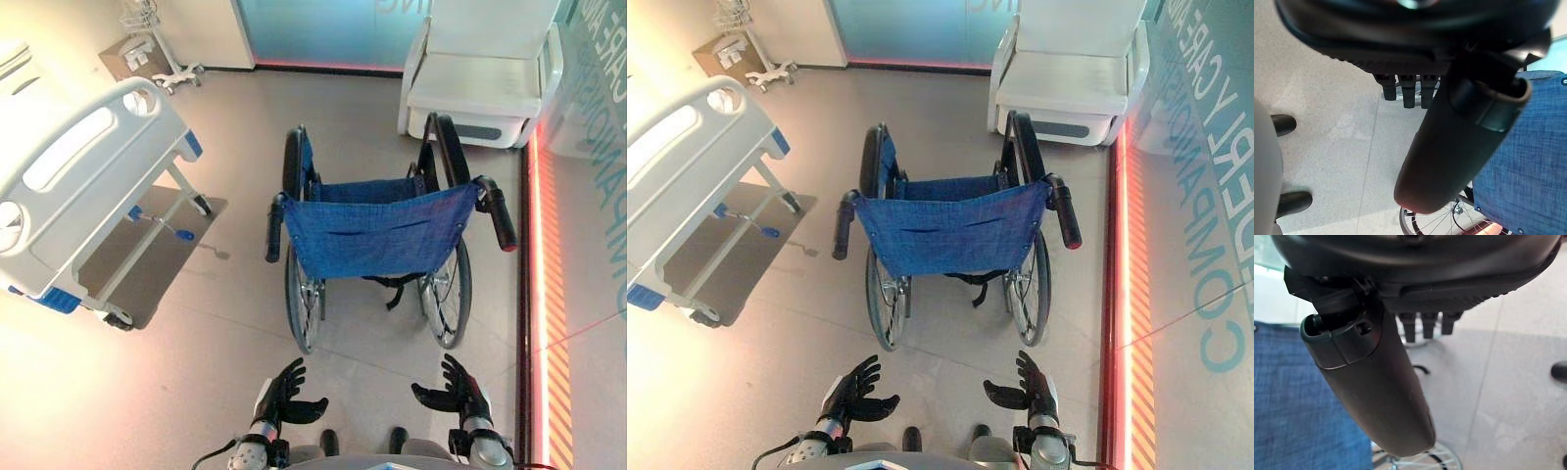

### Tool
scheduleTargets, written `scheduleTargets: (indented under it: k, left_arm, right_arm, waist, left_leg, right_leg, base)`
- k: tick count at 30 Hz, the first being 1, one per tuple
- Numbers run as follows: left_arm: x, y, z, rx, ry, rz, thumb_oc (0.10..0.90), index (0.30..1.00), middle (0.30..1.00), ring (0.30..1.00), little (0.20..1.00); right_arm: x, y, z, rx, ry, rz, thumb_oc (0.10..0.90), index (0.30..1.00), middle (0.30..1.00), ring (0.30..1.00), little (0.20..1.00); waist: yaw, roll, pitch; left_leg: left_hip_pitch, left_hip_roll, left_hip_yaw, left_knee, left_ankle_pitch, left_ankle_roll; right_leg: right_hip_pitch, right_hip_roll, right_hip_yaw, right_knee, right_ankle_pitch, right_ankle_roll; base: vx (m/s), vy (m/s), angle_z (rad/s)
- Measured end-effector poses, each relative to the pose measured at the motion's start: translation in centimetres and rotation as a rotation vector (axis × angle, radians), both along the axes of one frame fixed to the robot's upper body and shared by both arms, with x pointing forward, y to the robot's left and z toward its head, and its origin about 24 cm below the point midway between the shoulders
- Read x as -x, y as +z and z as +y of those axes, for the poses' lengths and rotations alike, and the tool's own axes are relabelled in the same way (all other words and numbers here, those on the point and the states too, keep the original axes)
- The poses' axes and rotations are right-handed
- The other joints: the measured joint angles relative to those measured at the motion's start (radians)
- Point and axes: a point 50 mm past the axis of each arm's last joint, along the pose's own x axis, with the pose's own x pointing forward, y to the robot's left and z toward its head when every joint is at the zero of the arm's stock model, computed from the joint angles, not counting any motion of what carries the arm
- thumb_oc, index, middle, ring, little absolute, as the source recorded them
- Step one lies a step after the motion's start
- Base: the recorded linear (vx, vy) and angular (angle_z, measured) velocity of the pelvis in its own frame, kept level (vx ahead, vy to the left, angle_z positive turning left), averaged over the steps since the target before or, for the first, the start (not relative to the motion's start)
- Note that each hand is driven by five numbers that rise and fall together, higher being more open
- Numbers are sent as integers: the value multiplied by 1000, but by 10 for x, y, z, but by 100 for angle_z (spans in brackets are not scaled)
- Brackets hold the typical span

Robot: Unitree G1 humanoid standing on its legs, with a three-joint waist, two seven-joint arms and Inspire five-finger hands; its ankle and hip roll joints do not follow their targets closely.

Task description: Push the wheelchair next to the bed

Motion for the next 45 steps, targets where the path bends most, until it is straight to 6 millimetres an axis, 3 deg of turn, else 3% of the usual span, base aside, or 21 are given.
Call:
scheduleTargets:
  k: [25,31,35,39,41,45]
  left_arm:
    - [2,-3,0,-10,-5,38,800,900,900,900,900]
    - [-7,2,0,21,46,13,800,900,900,900,900]
    - [-24,15,17,101,289,-79,800,900,900,900,900]
    - [-45,37,47,102,514,-218,800,900,900,900,900]
    - [-54,53,68,57,590,-302,800,900,900,900,900]
    - [-67,76,90,0,681,-425,800,900,900,900,900]
  right_arm:
    - [1,-2,-2,-20,-41,27,800,900,900,900,900]
    - [-15,9,-1,-68,-80,-65,800,900,900,900,900]
    - [-37,28,-5,-76,-74,-175,800,900,900,900,900]
    - [-55,51,-20,-69,-129,-297,800,900,900,900,900]
    - [-64,70,-38,-32,-182,-384,800,900,900,900,900]
    - [-76,99,-66,35,-253,-502,800,900,900,900,900]
  waist:
    - [-1,-1,0]
    - [-1,-6,0]
    - [0,-20,2]
    - [2,-39,0]
    - [1,-47,-2]
    - [-1,-50,-2]
  left_leg:
    - [9,0,1,0,0,0]
    - [11,0,1,0,0,0]
    - [11,1,2,0,0,0]
    - [13,0,1,-3,0,0]
    - [18,-2,1,-4,0,0]
    - [22,-5,0,-4,0,1]
  right_leg:
    - [8,0,0,0,0,0]
    - [10,0,1,0,2,0]
    - [11,1,1,-3,7,0]
    - [28,3,-1,-23,21,-2]
    - [44,3,-1,-50,35,0]
    - [68,4,-1,-89,57,1]
  base:
    - [0,0,0]
    - [3,-18,0]
    - [-5,-33,-1]
    - [-5,-26,0]
    - [0,0,0]
    - [0,0,0]
